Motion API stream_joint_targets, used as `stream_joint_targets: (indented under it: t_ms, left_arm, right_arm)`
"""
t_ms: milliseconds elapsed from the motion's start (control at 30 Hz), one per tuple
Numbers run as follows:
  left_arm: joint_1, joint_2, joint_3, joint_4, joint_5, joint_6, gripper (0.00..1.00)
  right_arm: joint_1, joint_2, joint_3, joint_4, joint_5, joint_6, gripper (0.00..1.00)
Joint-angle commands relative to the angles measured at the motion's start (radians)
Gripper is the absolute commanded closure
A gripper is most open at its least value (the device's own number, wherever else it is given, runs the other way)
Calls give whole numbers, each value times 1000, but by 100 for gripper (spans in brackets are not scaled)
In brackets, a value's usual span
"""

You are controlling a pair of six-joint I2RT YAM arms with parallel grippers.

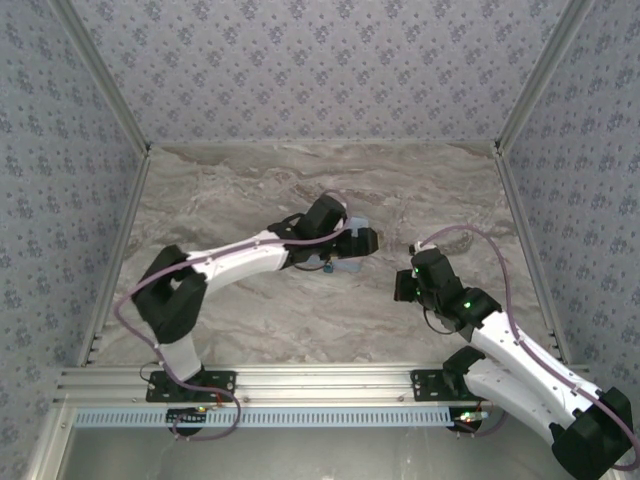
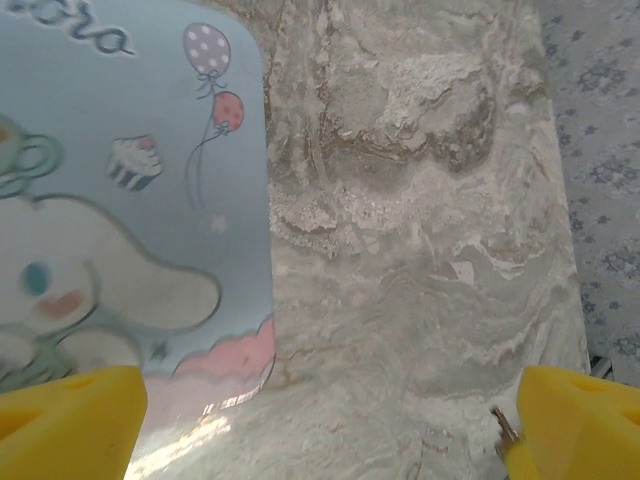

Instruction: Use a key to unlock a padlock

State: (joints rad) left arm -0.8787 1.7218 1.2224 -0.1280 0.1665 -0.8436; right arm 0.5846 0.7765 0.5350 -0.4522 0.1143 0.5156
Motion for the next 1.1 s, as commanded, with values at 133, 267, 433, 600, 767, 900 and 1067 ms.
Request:
stream_joint_targets:
  t_ms: [133, 267, 433, 600, 767, 900, 1067]
  left_arm:
    - [21, -294, -257, 235, -230, 125, 5]
    - [20, -397, -446, 443, -349, 197, 6]
    - [20, -448, -507, 421, -353, 314, 5]
    - [51, -494, -570, 328, -293, 331, 4]
    - [89, -519, -692, 380, -145, 262, 6]
    - [88, -500, -761, 475, -96, 220, 9]
    - [85, -406, -724, 519, -40, 224, 14]
  right_arm:
    - [6, 0, -20, 91, -86, -32, 100]
    - [23, 23, -21, 120, -88, -30, 100]
    - [45, 57, -12, 144, -83, -35, 100]
    - [68, 70, 3, 153, -69, -50, 100]
    - [78, 72, -6, 173, -66, -54, 100]
    - [82, 75, -12, 182, -66, -55, 100]
    - [90, 75, -15, 197, -65, -56, 100]
